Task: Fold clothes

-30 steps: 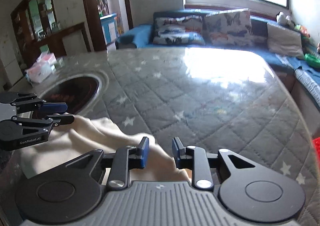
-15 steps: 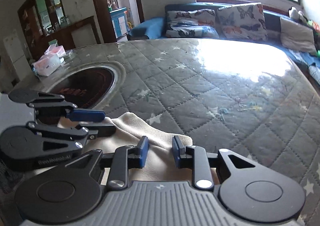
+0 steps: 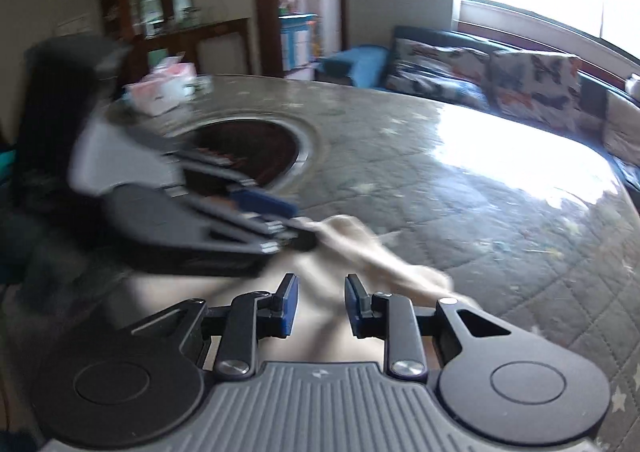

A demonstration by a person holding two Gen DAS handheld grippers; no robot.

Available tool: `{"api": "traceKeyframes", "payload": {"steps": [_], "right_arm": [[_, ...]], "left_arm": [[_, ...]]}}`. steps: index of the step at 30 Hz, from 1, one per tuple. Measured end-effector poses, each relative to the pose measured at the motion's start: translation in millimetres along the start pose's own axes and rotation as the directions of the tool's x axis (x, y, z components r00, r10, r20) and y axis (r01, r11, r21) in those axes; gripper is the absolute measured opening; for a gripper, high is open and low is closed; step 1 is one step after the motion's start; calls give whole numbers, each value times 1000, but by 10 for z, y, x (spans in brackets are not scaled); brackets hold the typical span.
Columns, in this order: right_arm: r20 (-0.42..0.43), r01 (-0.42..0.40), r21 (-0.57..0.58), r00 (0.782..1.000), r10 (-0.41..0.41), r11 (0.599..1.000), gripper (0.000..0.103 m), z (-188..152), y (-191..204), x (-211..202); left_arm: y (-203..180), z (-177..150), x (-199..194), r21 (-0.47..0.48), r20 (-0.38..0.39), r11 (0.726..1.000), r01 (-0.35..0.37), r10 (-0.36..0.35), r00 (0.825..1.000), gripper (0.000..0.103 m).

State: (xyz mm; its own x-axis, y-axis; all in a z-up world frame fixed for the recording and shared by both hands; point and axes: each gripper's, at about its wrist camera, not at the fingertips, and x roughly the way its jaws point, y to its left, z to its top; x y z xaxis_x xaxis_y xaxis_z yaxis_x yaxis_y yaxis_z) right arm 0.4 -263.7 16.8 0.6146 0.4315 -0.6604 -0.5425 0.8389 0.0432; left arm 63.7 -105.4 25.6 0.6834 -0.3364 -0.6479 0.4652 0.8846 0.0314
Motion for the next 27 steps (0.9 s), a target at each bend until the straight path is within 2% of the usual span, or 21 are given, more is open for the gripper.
{"api": "traceKeyframes", "payload": {"steps": [2, 4, 6, 13, 17, 22, 27], "right_arm": [[-15, -54, -28, 998, 53, 998, 25, -55, 136, -51], [-25, -68, -53, 997, 67, 996, 25, -105, 230, -79], [-17, -65, -104, 998, 64, 992, 27, -173, 361, -142], [-15, -70, -132, 998, 69, 989, 27, -430, 552, -302], [10, -92, -39, 996, 92, 995, 26, -422, 443, -468], [39, -16, 61, 999, 14, 998, 26, -450, 201, -627], [31, 45, 141, 998, -50, 989, 27, -595, 1, -731]], "left_arm": [[1, 2, 6, 0, -1, 1000, -2, 2, 1000, 31], [-9, 2, 11, 0, -1, 1000, -6, 6, 1000, 31], [-17, 2, 12, -1, -1, 1000, -11, 11, 1000, 31], [-47, -12, 21, -5, 6, 999, -33, 33, 999, 33], [-21, -30, -4, -27, 16, 999, -41, 42, 999, 38], [-67, -71, -251, -36, 68, 998, -45, 47, 997, 37], [-223, -232, -592, 6, 109, 1000, 2, -3, 994, 37]]}}
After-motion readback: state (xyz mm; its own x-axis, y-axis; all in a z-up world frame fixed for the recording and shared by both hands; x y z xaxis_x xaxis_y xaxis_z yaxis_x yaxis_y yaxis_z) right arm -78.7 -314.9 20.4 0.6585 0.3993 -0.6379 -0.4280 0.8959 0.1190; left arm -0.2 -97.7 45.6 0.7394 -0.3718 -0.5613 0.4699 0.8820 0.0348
